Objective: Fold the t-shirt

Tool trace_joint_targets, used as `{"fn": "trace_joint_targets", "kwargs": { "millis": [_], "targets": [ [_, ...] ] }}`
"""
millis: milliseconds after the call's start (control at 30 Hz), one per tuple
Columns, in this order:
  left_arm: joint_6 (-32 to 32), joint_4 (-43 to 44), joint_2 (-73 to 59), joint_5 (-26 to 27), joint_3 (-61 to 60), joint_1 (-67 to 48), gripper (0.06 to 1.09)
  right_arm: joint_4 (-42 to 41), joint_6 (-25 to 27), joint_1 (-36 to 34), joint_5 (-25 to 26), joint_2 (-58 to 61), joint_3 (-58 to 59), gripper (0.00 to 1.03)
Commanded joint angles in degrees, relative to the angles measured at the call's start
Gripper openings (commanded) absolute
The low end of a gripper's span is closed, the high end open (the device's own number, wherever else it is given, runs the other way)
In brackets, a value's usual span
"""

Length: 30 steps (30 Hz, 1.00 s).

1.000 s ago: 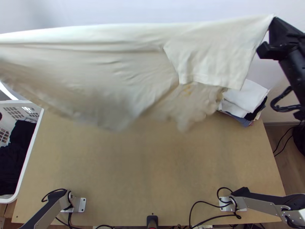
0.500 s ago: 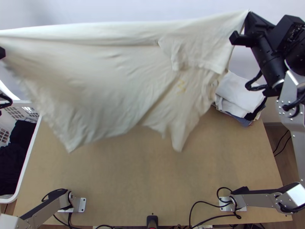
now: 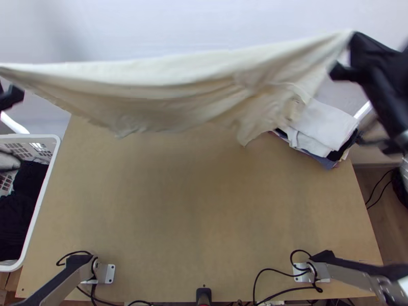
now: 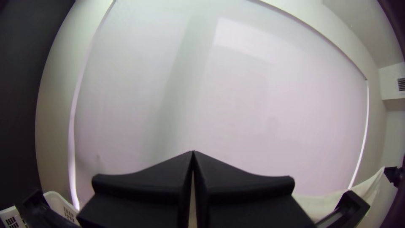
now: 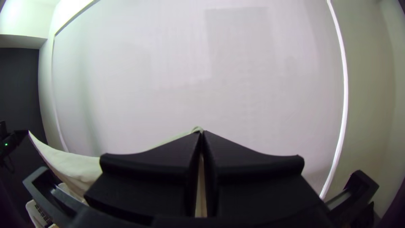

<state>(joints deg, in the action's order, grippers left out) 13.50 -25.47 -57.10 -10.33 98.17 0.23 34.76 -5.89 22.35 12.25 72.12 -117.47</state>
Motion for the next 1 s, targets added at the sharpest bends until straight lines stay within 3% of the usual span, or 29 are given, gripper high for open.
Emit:
{"fn": "trace_joint_targets", "kwargs": {
  "millis": [0, 267, 567, 733, 867, 967],
  "targets": [
    [1.18, -2.12, 4.37, -0.40, 5.10, -2.51, 0.09, 2.77, 0.79, 0.59, 0.58, -8.04, -0.57, 0.03],
    [1.53, -3.97, 10.52, -0.13, 4.93, -2.60, 0.09, 11.47, 0.70, 0.85, 0.58, -18.24, -1.27, 0.03],
    [1.71, -6.25, 12.98, -0.04, 2.02, -2.60, 0.09, 18.06, -0.35, 2.17, 0.41, -19.82, -0.57, 0.03],
    [2.76, -6.34, 17.02, 0.31, -11.60, -2.95, 0.09, 18.15, -4.22, 5.25, -0.47, -21.49, 12.44, 0.03],
    [2.94, -5.02, 22.03, 1.89, -26.10, -3.04, 0.09, 16.65, -11.95, 6.39, -8.65, -23.16, 25.27, 0.03],
    [2.85, -3.62, 25.37, 3.82, -36.47, -3.04, 0.09, 14.19, -14.15, 9.03, -12.51, -24.66, 36.08, 0.03]
  ]
}}
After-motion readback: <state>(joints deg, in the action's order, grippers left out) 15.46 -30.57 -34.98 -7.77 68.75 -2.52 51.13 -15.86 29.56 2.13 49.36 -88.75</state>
